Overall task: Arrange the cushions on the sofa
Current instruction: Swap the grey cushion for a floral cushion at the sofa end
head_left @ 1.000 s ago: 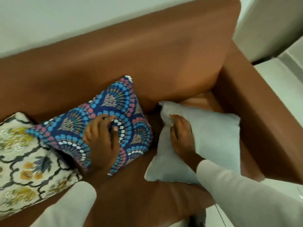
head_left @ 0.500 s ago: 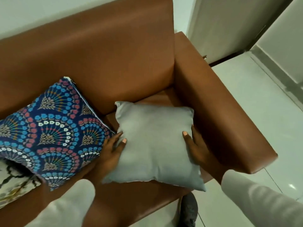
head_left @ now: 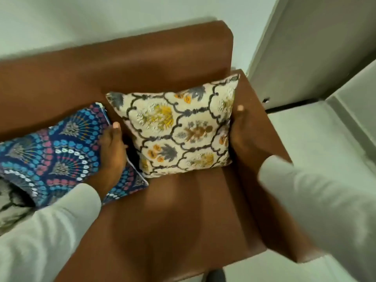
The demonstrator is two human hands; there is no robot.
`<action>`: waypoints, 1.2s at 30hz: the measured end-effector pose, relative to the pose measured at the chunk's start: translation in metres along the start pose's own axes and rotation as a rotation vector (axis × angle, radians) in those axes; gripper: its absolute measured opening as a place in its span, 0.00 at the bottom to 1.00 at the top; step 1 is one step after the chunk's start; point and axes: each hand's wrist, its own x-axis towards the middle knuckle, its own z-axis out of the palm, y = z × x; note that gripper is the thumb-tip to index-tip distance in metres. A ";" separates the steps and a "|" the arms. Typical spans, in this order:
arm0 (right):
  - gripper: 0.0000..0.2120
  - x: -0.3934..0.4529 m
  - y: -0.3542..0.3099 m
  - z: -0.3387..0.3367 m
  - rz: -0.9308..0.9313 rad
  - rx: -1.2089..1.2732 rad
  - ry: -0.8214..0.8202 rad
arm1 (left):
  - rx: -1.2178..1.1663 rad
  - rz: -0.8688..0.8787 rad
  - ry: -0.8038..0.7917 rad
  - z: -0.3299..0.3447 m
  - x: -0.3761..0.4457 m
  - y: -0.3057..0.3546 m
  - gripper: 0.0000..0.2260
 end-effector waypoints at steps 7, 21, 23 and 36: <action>0.38 -0.034 0.038 0.095 -0.650 -0.534 -0.147 | 1.116 0.974 -0.143 0.058 0.016 -0.019 0.33; 0.35 0.039 -0.006 0.048 -0.460 -0.121 -0.040 | 0.615 0.457 0.135 0.043 0.002 -0.007 0.57; 0.33 0.035 -0.025 0.054 -0.574 -0.275 -0.032 | 0.559 0.332 0.124 0.037 -0.006 -0.026 0.58; 0.35 0.018 -0.041 0.107 -0.683 -0.668 0.095 | 0.570 0.187 -0.093 0.004 -0.005 -0.080 0.48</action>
